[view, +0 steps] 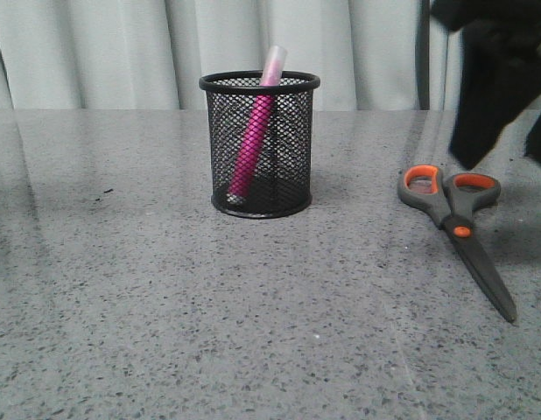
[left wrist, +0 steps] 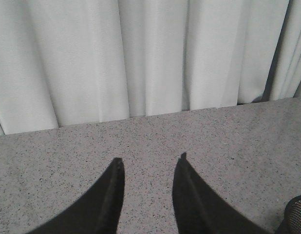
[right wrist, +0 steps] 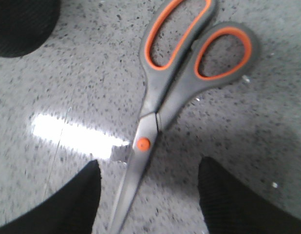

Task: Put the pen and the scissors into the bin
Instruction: 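Move the right gripper down over the orange-handled scissors, then grasp the scissors near the pivot with the right gripper and lift, then carry the scissors blades-down over the mesh holder with the right gripper, then lower the scissors blades into the holder and open the right gripper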

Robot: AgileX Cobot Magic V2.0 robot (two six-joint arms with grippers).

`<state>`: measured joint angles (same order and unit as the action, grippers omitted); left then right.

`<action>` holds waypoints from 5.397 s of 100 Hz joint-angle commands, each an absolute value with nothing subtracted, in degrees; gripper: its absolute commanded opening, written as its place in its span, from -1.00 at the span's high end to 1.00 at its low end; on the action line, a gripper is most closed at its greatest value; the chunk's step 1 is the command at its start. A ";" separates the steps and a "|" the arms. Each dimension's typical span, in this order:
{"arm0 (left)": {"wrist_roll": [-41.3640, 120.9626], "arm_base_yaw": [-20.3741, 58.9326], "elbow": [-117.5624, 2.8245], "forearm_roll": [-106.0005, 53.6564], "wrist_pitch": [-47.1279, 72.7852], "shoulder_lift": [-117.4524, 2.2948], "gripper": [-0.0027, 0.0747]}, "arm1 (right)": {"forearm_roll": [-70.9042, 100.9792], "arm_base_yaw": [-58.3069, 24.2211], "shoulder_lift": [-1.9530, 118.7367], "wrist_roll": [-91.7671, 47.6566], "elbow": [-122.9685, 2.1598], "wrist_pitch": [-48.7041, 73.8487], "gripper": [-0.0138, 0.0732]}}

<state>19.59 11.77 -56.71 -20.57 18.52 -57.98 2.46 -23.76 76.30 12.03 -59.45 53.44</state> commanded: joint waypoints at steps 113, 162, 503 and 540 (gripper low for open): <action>19.40 11.72 -58.31 -21.58 13.07 -56.92 0.39 | -3.87 -24.03 88.20 20.28 -65.79 50.44 -0.22; 19.40 11.72 -58.31 -21.58 12.98 -56.92 0.39 | -4.03 -24.03 88.20 20.38 -65.79 50.89 0.54; 19.40 11.72 -58.31 -21.58 13.27 -56.92 0.39 | -15.03 -30.26 87.79 15.28 -43.16 -47.56 0.21; 19.40 11.72 -58.31 -21.58 13.27 -56.92 0.39 | -15.03 -30.26 87.10 15.28 -43.16 -49.41 -0.08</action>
<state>19.59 11.68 -56.71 -20.57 17.23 -57.98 -15.06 -30.64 89.74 15.74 -41.78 -43.29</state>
